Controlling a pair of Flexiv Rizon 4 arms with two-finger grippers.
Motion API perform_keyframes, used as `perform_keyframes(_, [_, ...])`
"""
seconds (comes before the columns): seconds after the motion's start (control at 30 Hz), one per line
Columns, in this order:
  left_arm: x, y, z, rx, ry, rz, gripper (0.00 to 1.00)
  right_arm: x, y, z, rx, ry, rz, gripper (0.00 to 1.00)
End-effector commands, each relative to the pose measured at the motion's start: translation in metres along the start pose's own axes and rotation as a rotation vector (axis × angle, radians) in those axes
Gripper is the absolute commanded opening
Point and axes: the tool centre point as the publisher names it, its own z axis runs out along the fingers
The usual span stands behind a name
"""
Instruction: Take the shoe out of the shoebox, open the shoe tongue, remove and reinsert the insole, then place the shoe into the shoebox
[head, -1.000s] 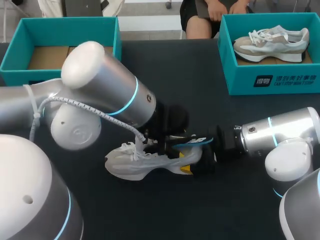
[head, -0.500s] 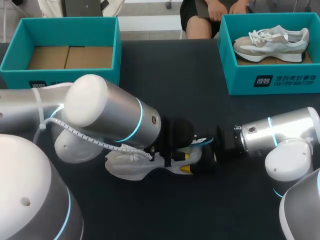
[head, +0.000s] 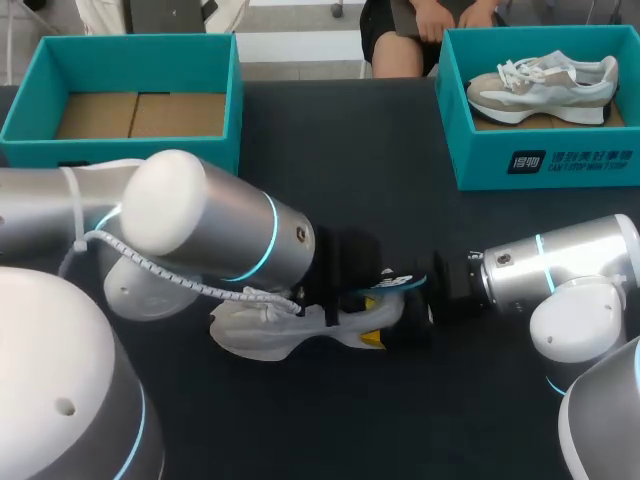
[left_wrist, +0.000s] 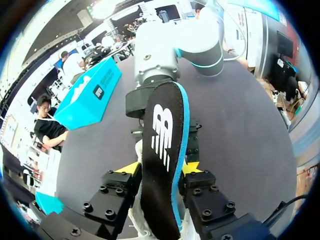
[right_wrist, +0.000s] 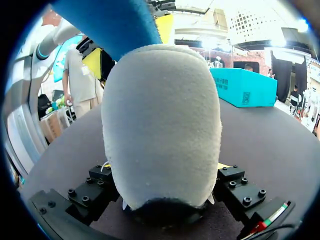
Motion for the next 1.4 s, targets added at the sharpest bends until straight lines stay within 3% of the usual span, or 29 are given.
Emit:
perform_keyframes(0.03, [0.000,0.004,-0.002,0.002,-0.001,0.002,0.27,-0.001,-0.004,0.004,0.004,-0.002,0.000,0.00])
perform_keyframes(0.1, [0.000,0.005,-0.001,0.001,0.001,0.005,0.01,-0.001,-0.004,0.004,0.004,-0.002,0.000,0.00])
perform_keyframes(0.13, [0.000,0.005,-0.001,0.001,0.004,0.006,0.00,-0.001,-0.004,0.004,0.004,-0.002,0.000,0.00])
perform_keyframes(0.43, [-0.001,0.004,-0.012,0.042,0.036,-0.015,0.00,-0.001,-0.004,0.004,0.004,-0.002,0.000,0.00])
perform_keyframes(0.67, [-0.009,-0.013,-0.037,0.099,0.081,-0.081,0.00,-0.001,-0.004,0.004,0.004,-0.002,0.000,0.00])
perform_keyframes(1.03, [-0.025,-0.044,-0.059,0.144,0.254,-0.201,0.00,-0.001,-0.004,0.004,0.004,-0.002,0.000,0.00])
perform_keyframes(1.4, [-0.041,-0.075,-0.098,0.318,0.284,-0.293,0.00,-0.001,-0.004,0.004,0.004,-0.002,0.000,0.00])
